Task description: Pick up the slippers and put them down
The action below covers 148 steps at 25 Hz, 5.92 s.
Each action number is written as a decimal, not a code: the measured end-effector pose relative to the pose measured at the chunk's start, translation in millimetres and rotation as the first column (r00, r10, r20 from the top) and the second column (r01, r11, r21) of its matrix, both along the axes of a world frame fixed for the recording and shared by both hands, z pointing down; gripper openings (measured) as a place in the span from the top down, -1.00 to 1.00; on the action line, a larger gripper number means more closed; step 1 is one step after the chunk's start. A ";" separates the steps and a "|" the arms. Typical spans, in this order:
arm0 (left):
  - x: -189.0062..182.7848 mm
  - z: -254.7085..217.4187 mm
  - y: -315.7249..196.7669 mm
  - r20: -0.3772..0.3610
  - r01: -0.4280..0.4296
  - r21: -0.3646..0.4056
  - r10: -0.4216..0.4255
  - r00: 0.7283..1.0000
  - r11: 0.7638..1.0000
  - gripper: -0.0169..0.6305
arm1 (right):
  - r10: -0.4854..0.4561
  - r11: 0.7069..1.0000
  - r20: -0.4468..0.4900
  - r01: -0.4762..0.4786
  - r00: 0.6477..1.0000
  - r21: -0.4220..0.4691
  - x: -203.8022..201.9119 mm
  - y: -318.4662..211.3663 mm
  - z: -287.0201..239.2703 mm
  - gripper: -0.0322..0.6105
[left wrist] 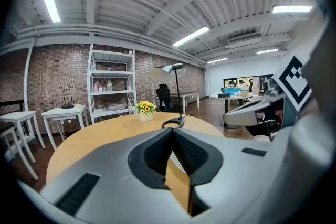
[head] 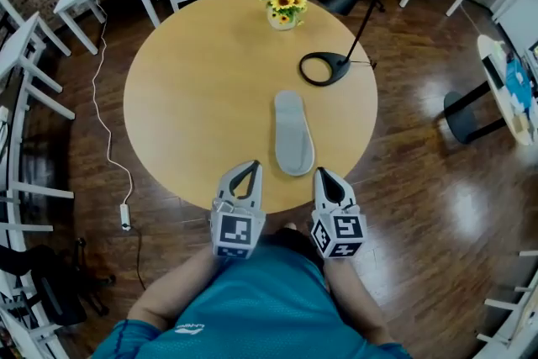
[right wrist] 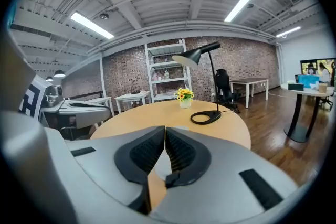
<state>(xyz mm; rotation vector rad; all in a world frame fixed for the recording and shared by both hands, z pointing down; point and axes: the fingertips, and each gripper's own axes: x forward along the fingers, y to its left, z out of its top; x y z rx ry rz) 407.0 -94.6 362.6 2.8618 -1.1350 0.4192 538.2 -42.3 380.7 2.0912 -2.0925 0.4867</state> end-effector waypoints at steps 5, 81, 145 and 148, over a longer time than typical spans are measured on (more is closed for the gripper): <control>13.6 5.2 -19.9 0.034 -0.010 -0.013 0.010 0.999 1.000 0.93 | -0.048 0.997 -0.002 0.048 0.999 -0.066 -2.5 -27.9 23.5 0.70; -387.0 20.1 50.6 0.007 0.550 -0.037 -0.550 0.835 0.834 0.93 | -0.539 0.841 -0.068 0.532 0.840 -0.101 -377.1 -18.0 15.2 0.84; -813.9 258.6 123.3 0.189 0.880 -0.314 -0.884 0.427 0.357 0.93 | -0.935 0.284 0.056 0.836 0.349 -0.469 -850.6 -25.0 332.2 0.84; -816.5 306.8 115.1 0.194 0.876 -0.335 -0.885 0.423 0.346 0.93 | -0.942 0.257 0.061 0.825 0.331 -0.504 -857.9 -31.6 390.4 0.84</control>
